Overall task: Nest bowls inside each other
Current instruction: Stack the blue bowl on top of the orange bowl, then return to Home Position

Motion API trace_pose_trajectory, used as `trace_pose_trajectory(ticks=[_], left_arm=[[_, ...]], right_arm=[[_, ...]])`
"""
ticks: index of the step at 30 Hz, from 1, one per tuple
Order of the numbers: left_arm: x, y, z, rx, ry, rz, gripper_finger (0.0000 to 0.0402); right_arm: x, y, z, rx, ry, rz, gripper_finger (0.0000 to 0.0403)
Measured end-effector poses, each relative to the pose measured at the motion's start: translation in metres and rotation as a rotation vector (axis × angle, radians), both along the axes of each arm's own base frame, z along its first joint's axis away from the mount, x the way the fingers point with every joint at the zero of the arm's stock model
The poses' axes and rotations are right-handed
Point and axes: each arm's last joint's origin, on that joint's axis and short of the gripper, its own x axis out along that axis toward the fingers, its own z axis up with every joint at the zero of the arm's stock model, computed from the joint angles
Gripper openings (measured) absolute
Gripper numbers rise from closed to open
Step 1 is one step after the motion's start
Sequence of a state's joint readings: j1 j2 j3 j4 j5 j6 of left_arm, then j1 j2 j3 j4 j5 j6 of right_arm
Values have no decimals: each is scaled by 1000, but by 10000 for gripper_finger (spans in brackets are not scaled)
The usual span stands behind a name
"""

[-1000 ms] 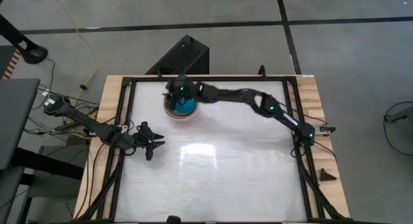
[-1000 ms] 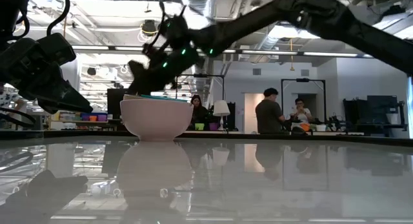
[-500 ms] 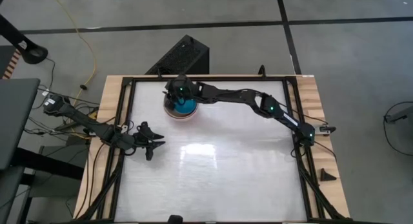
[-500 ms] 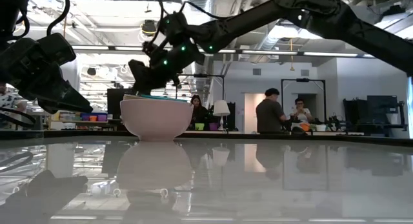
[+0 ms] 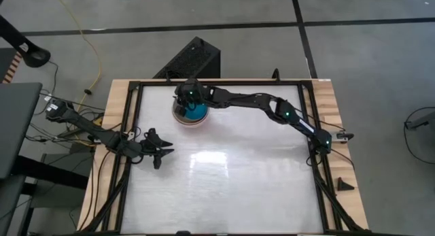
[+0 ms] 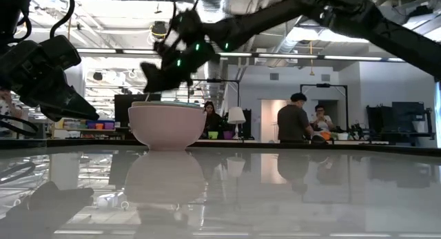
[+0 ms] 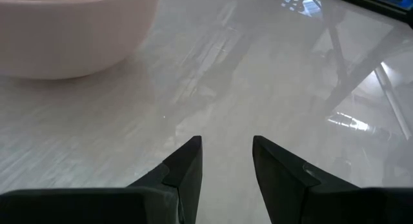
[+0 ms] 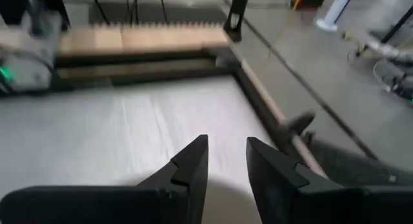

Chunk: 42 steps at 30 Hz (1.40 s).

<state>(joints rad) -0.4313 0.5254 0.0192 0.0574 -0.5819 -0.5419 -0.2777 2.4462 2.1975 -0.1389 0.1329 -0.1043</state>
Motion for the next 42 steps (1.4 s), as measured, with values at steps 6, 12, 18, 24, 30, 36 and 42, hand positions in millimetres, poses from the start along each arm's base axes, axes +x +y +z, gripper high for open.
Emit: trace_pose_trajectory(ticks=[6,12,18,24,30,36,42], left_arm=[[0,0,0,0,0,0,125],[0,0,0,0,0,0,125],[0,0,0,0,-1,0,125],[0,0,0,0,0,0,125],[0,0,0,0,0,0,125],[0,0,0,0,0,0,125],[0,0,0,0,-1,0,125]], right_arm=[[-29,28,88,-28,-80,87,137],[-93,85,154,58,136,257,136],[-161,154,177,83,320,292,129],[-233,204,138,-97,270,118,100],[-300,223,63,-80,0,141,76],[-350,218,8,30,-226,233,60],[-384,204,-26,135,-308,278,53]])
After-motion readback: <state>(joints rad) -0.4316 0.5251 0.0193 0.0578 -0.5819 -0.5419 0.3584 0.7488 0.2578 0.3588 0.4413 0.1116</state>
